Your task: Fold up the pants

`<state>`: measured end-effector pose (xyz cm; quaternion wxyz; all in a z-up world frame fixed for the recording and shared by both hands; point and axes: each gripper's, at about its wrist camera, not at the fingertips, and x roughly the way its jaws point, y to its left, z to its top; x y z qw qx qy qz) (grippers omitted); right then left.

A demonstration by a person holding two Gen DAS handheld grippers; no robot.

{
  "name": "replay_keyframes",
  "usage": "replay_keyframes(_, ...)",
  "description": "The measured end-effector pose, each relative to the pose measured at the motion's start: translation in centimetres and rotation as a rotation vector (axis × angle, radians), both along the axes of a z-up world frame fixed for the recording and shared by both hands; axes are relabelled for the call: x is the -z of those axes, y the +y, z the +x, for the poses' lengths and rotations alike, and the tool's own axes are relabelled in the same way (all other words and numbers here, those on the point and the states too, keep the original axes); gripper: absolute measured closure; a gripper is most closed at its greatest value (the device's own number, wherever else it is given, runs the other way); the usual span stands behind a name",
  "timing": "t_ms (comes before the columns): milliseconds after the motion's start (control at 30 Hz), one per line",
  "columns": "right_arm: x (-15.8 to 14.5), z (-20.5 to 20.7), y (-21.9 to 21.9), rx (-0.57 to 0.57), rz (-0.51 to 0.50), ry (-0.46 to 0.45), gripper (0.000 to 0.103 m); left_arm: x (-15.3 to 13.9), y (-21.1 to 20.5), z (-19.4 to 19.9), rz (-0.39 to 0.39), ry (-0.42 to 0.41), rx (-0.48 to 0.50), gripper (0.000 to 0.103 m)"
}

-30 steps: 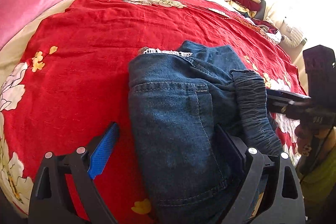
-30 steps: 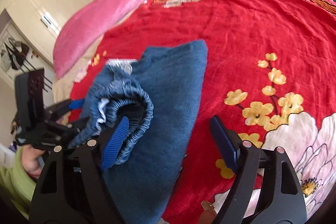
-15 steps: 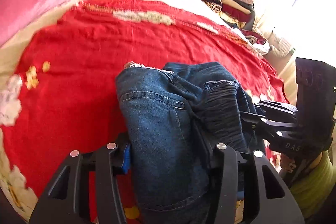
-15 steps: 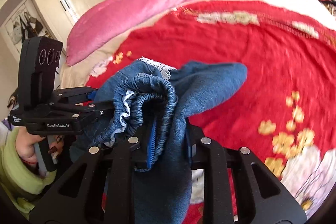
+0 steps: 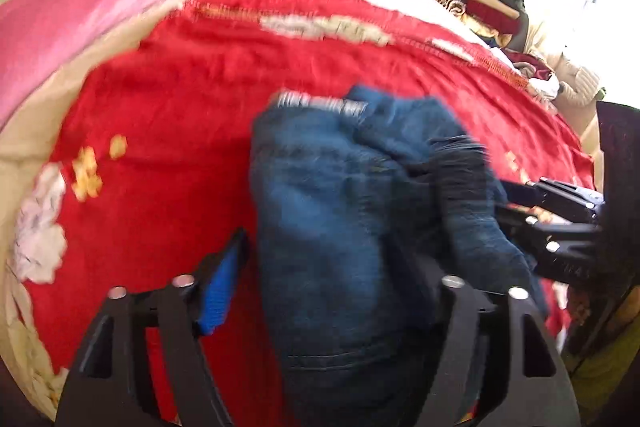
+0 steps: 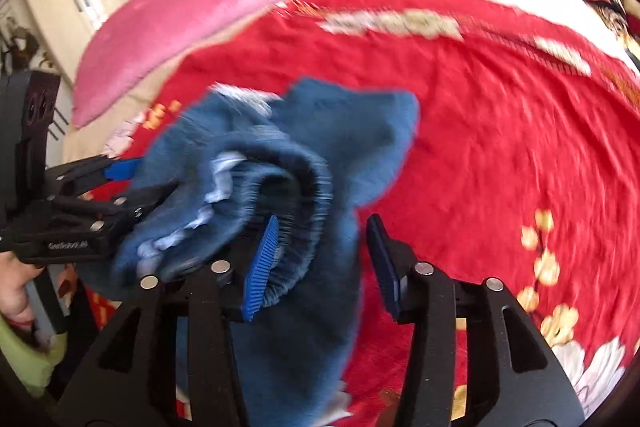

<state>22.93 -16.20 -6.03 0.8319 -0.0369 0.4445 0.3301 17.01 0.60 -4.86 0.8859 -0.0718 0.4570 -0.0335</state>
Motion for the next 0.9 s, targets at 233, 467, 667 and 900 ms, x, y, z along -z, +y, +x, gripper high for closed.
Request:
replay_keyframes(233,-1.2,-1.3,-0.8,0.035,-0.025,-0.063,0.039,-0.9,0.6,-0.9,-0.015,-0.033,-0.032,0.011)
replay_keyframes(467,-5.5,-5.2,-3.1,0.075,0.007,-0.222,0.013,-4.6,0.7,-4.8,0.012,-0.14,-0.059,0.005)
replay_keyframes(667,-8.5,-9.3,-4.8,0.1,0.027,-0.341,0.009,-6.7,0.4,-9.2,0.088,-0.179,-0.095,0.004)
replay_keyframes(900,-9.9,-13.3,-6.3,0.119,0.04,-0.395,0.009,-8.0,0.1,-13.9,0.101,-0.199,-0.119,0.004)
